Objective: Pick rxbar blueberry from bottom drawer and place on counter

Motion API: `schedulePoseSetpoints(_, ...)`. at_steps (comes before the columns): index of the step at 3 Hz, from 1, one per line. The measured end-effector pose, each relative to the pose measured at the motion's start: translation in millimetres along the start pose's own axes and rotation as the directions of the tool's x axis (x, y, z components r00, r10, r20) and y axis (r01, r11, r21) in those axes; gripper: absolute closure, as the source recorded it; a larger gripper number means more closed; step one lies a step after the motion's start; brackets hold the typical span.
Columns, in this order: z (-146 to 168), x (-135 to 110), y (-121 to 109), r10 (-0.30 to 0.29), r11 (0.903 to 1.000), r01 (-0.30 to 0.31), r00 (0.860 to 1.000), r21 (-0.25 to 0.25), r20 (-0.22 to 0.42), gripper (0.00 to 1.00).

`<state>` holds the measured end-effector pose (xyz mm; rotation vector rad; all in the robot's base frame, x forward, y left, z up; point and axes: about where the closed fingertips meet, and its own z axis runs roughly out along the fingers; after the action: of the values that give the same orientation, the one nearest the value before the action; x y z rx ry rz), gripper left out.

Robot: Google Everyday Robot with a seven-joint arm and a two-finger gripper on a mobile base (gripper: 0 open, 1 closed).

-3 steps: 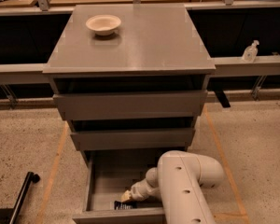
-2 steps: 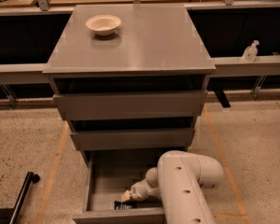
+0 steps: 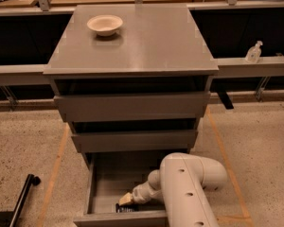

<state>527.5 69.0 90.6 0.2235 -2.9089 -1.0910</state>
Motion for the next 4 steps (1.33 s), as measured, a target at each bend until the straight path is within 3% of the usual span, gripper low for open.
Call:
schedulePoseSetpoints(1, -5, 0, 4, 0.000, 1.0000, 0.000, 1.000, 0.000, 0.000, 0.00)
schedulePoseSetpoints(4, -16, 0, 14, 0.000, 1.0000, 0.000, 1.000, 0.001, 0.000, 0.00)
